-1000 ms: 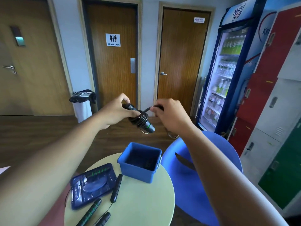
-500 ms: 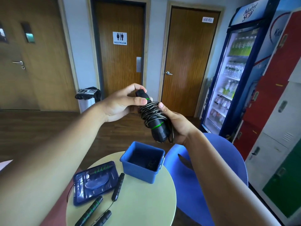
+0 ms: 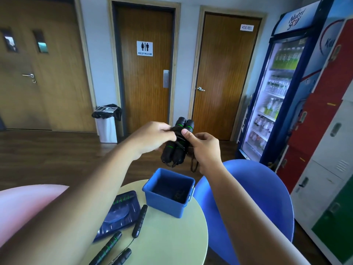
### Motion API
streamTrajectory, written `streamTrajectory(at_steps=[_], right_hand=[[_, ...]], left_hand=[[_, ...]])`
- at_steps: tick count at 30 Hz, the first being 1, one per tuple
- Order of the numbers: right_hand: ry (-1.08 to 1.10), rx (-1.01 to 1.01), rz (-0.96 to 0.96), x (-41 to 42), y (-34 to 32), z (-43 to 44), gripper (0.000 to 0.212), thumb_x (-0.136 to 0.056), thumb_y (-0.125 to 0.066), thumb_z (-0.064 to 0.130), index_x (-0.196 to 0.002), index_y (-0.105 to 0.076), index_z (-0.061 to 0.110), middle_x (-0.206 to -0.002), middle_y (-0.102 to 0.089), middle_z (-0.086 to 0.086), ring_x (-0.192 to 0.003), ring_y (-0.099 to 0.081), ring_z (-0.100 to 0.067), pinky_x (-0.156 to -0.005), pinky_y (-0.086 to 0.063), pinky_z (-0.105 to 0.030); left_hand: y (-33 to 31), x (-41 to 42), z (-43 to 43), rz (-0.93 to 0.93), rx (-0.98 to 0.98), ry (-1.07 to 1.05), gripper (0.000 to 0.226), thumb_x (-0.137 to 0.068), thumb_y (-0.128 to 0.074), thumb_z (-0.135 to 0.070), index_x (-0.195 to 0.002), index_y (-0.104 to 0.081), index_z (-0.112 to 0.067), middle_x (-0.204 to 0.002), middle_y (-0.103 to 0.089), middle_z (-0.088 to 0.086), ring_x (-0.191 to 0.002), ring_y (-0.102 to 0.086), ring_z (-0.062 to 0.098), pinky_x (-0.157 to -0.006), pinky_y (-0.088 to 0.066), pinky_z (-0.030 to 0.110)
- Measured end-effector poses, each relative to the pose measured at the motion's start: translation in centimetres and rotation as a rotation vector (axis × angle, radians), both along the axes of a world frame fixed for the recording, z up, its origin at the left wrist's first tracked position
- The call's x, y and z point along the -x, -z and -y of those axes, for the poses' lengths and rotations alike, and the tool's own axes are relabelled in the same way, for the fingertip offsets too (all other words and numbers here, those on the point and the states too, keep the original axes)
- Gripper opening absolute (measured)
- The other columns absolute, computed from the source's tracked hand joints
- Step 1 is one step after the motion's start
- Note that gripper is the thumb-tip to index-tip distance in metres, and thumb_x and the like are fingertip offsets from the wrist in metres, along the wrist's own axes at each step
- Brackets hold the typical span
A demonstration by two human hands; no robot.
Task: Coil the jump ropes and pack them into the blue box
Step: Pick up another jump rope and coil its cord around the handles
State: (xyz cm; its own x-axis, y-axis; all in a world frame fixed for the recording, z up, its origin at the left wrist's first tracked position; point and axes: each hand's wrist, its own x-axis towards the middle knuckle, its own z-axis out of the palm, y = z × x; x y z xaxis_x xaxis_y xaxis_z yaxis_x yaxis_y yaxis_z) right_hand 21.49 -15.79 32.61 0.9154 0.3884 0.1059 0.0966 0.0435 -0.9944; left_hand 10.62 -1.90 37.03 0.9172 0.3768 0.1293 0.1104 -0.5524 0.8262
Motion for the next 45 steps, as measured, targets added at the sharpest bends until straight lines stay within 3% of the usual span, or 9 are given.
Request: streamTrajectory(at_steps=[2,5,8,16,24,30,35,41,45], right_hand=[[-0.048,0.002,0.001,0.1,-0.2,0.2,0.065,-0.052,-0.09,0.062,-0.093,-0.072,0.015,-0.091,-0.077,-0.006,-0.087,-0.075,-0.028,-0.078,-0.062,-0.048],[-0.122,-0.005,0.019,0.1,-0.6,0.5,0.026,-0.079,-0.084,0.02,-0.095,-0.071,0.005,-0.092,-0.076,-0.015,-0.088,-0.075,-0.032,-0.079,-0.062,-0.047],[-0.195,0.063,0.112,0.3,-1.0,0.7,0.003,-0.087,-0.074,0.006,-0.086,-0.072,0.007,-0.086,-0.076,-0.016,-0.087,-0.075,-0.034,-0.083,-0.061,-0.047],[-0.176,0.654,0.72,1.6,-4.2,1.4,0.009,-0.093,-0.068,0.023,-0.094,-0.075,0.017,-0.085,-0.07,-0.003,-0.073,-0.063,-0.015,-0.055,-0.046,-0.022],[0.118,0.559,1.119,2.5,-4.4,0.6,0.016,-0.097,-0.06,0.026,-0.105,-0.062,0.012,-0.089,-0.068,-0.008,-0.075,-0.065,-0.031,-0.064,-0.056,-0.042],[0.129,0.502,1.491,1.0,-4.0,0.9,0.013,-0.094,-0.063,0.009,-0.104,-0.071,0.007,-0.093,-0.068,-0.009,-0.074,-0.068,-0.032,-0.063,-0.057,-0.044],[0.249,0.436,1.531,0.8,-3.5,0.8,0.022,-0.099,-0.054,0.024,-0.105,-0.071,0.012,-0.103,-0.066,-0.006,-0.074,-0.069,-0.028,-0.064,-0.054,-0.039],[0.312,0.357,1.463,1.7,-3.8,0.8,0.024,-0.099,-0.054,0.028,-0.101,-0.066,0.007,-0.093,-0.066,-0.009,-0.057,-0.063,-0.032,-0.04,-0.05,-0.035],[0.246,0.36,1.396,1.2,-4.4,1.1,0.018,-0.097,-0.06,0.025,-0.099,-0.066,0.008,-0.087,-0.068,-0.008,-0.064,-0.065,-0.032,-0.049,-0.054,-0.04]], left_hand=[[-0.3,0.1,0.6,-0.086,-0.081,0.05,0.029,-0.072,-0.071,-0.037,-0.099,-0.064,-0.028,-0.107,-0.07,0.008,-0.11,-0.064,0.028,-0.097,-0.05,0.051],[-0.1,-0.1,1.2,-0.161,-0.19,0.048,0.056,-0.064,-0.076,-0.034,-0.112,-0.05,-0.021,-0.096,-0.066,0.007,-0.09,-0.063,0.026,-0.072,-0.047,0.036],[1.1,-0.8,1.7,-0.148,-0.259,-0.016,0.08,-0.058,-0.075,-0.04,-0.126,-0.038,-0.019,-0.095,-0.062,0.007,-0.084,-0.064,0.026,-0.064,-0.046,0.035],[3.0,-1.5,1.7,0.043,-0.312,-0.193,0.056,-0.071,-0.08,-0.026,-0.115,-0.044,-0.023,-0.087,-0.061,-0.003,-0.075,-0.061,0.017,-0.057,-0.046,0.031],[1.3,-0.7,1.3,0.182,0.097,-0.108,0.039,-0.076,-0.08,-0.022,-0.112,-0.065,-0.026,-0.097,-0.072,-0.005,-0.094,-0.067,0.012,-0.072,-0.045,0.027],[0.7,0.7,0.8,0.233,0.201,0.03,0.051,-0.085,-0.076,-0.023,-0.129,-0.054,-0.037,-0.112,-0.068,-0.007,-0.095,-0.07,0.012,-0.08,-0.05,0.028],[1.3,0.9,0.8,0.307,0.314,0.09,0.043,-0.089,-0.073,-0.018,-0.125,-0.055,-0.031,-0.108,-0.071,0.002,-0.093,-0.072,0.017,-0.078,-0.055,0.032],[1.1,0.9,1.2,0.377,0.426,0.107,0.033,-0.088,-0.07,-0.012,-0.117,-0.057,-0.022,-0.092,-0.073,0.002,-0.081,-0.073,0.019,-0.064,-0.055,0.03],[1.5,1.1,1.3,0.371,0.542,0.107,0.028,-0.087,-0.07,-0.011,-0.112,-0.059,-0.017,-0.086,-0.074,0.008,-0.074,-0.072,0.027,-0.059,-0.055,0.035]])
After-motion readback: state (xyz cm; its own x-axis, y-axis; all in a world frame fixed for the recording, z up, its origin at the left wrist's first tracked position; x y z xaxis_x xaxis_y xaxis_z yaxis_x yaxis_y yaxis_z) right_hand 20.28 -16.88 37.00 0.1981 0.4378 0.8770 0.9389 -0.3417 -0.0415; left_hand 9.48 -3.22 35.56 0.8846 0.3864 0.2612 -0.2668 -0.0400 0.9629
